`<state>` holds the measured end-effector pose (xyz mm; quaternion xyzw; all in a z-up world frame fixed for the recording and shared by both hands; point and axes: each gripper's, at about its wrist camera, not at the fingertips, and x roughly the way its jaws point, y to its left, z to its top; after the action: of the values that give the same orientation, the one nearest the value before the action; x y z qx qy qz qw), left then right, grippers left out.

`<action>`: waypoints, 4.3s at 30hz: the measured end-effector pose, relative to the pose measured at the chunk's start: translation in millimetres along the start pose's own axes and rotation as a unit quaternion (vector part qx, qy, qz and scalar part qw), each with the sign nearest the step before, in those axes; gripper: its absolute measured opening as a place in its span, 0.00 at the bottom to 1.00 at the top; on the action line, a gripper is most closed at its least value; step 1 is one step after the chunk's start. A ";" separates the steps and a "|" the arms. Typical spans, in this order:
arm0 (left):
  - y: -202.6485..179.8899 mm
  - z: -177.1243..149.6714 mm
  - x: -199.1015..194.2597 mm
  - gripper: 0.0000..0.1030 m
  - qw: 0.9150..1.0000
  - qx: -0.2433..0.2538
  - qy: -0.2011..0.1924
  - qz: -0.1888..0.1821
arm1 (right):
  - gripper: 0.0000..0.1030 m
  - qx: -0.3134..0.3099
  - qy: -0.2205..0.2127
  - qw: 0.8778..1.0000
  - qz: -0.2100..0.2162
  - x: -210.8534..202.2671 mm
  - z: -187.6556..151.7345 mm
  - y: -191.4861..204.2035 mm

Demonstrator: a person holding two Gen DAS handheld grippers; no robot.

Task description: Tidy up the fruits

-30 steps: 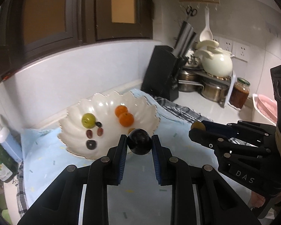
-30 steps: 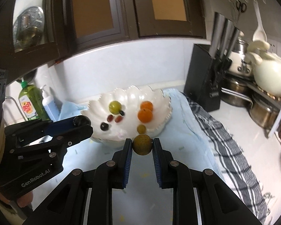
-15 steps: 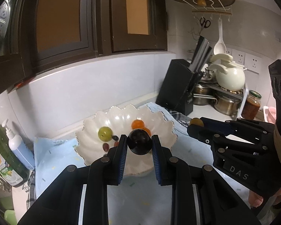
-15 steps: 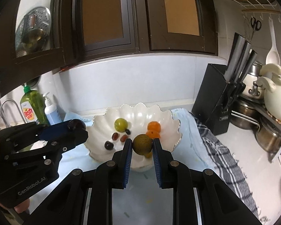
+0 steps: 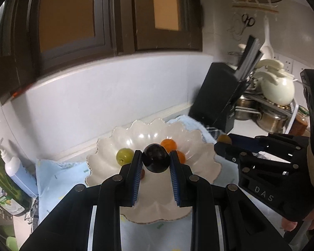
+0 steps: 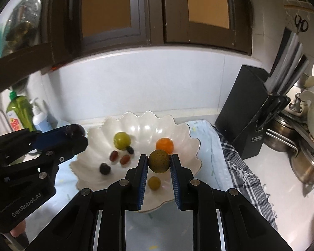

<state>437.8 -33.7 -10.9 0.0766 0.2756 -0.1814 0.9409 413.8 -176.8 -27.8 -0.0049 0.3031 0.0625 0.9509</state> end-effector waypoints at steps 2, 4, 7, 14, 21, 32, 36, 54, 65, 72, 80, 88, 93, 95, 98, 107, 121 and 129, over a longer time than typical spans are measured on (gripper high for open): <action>3.6 0.9 13.8 0.26 1.000 -0.008 0.014 -0.005 | 0.23 -0.003 0.011 1.000 0.002 11.7 2.9 -2.1; 6.2 -0.3 25.2 0.26 1.000 -0.014 0.027 -0.005 | 0.23 -0.005 0.026 1.000 0.003 25.1 5.4 -5.2; 8.6 -1.4 41.6 0.26 0.999 -0.019 0.046 -0.008 | 0.23 -0.006 0.045 0.999 0.007 42.4 6.8 -9.4; 10.3 -11.9 81.6 0.26 0.995 -0.023 0.098 -0.010 | 0.23 -0.012 0.094 0.995 0.014 82.2 3.5 -13.6; 9.9 -20.5 110.9 0.26 0.989 -0.030 0.144 -0.021 | 0.23 -0.008 0.130 0.991 0.019 108.5 -2.0 -17.6; 18.8 -24.4 113.7 0.44 0.986 -0.043 0.158 -0.004 | 0.32 -0.032 0.126 0.991 0.011 111.4 -1.6 -11.9; 25.2 -22.4 93.9 0.54 0.988 -0.054 0.143 0.019 | 0.34 -0.021 0.117 0.993 0.010 98.1 -2.5 -11.7; 16.1 -32.3 -57.4 0.97 0.991 -0.024 0.005 0.132 | 0.74 0.015 0.006 0.999 -0.029 -42.3 -27.1 13.1; 3.8 -49.8 -141.2 1.00 0.992 -0.021 -0.043 0.116 | 0.82 0.020 -0.061 0.996 -0.054 -128.7 -44.3 36.7; -12.2 -63.8 -187.9 1.00 0.989 -0.034 -0.061 0.128 | 0.85 0.013 -0.091 0.995 -0.047 -173.8 -57.7 40.7; -46.1 -89.0 -237.4 1.00 0.988 -0.052 -0.066 0.133 | 0.85 0.004 -0.092 0.995 -0.028 -222.7 -83.8 38.3; -79.8 -116.7 -283.2 1.00 0.987 -0.051 -0.076 0.133 | 0.85 0.007 -0.083 0.996 -0.016 -269.8 -123.0 36.3; -95.8 -130.4 -306.5 1.00 0.987 -0.046 -0.080 0.131 | 0.85 0.006 -0.083 0.996 -0.016 -296.1 -142.8 36.6; -102.8 -136.4 -317.0 1.00 0.987 -0.043 -0.084 0.132 | 0.85 0.003 -0.085 0.996 -0.017 -306.8 -149.4 37.1; -111.6 -143.6 -330.2 1.00 0.987 -0.038 -0.088 0.131 | 0.85 0.002 -0.090 0.996 -0.018 -322.9 -158.6 37.5; -131.7 -153.1 -357.6 1.00 0.987 -0.030 -0.099 0.123 | 0.90 -0.002 -0.102 0.994 -0.028 -359.4 -178.1 38.2; -148.2 -158.1 -374.1 1.00 0.989 -0.031 -0.099 0.109 | 0.90 0.002 -0.109 0.994 -0.023 -380.8 -188.4 30.1; -155.5 -156.4 -376.3 1.00 0.989 -0.030 -0.104 0.103 | 0.90 0.002 -0.110 0.994 -0.027 -386.3 -195.2 25.2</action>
<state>7.0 -26.4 57.0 0.0571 0.1721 -0.0820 0.9800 -13.9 -205.7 36.5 -0.0046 0.1965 0.0360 0.9798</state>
